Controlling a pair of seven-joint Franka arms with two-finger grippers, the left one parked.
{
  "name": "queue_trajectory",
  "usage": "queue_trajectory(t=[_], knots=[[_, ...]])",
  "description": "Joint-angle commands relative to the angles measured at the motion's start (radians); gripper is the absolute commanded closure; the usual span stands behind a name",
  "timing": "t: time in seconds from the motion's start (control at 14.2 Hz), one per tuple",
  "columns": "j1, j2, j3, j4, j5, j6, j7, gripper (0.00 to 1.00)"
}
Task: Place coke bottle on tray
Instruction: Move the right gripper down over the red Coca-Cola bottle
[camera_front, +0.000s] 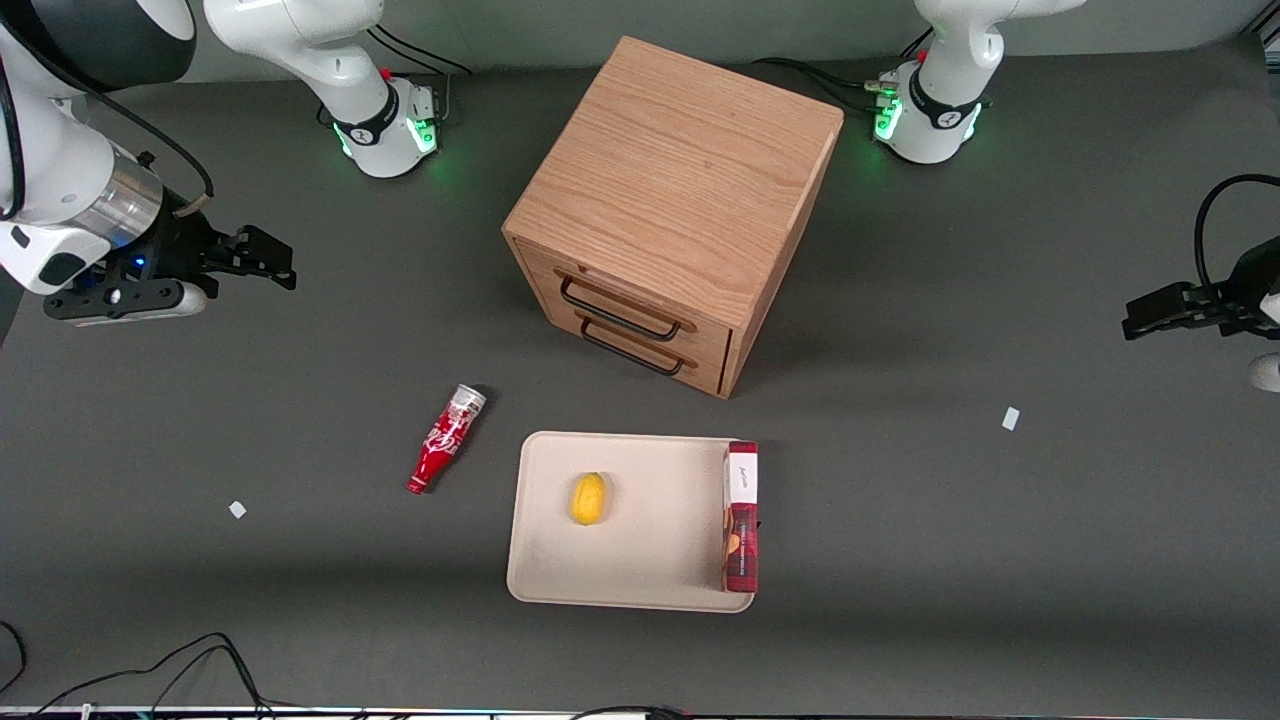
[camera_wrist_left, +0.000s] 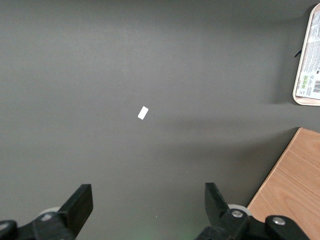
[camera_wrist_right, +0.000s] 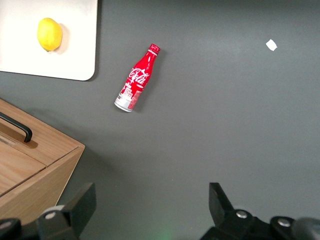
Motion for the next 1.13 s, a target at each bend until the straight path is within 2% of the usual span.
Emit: queue_trajectory(t=[0.0, 0.21, 0.42, 0.56, 0.85, 1.06], knots=[[0.003, 0.018, -0.012, 0.031, -0.012, -0.026, -0.015, 0.0], [0.012, 0.047, -0.009, 0.047, -0.015, -0.056, 0.0, 0.0], [0.023, 0.111, 0.002, 0.054, -0.012, -0.063, 0.285, 0.0], [0.023, 0.187, 0.021, 0.072, -0.009, -0.037, 0.388, 0.0], [0.023, 0.241, 0.057, 0.008, 0.011, 0.161, 0.529, 0.0], [0.023, 0.284, 0.092, -0.121, 0.006, 0.406, 0.571, 0.0]])
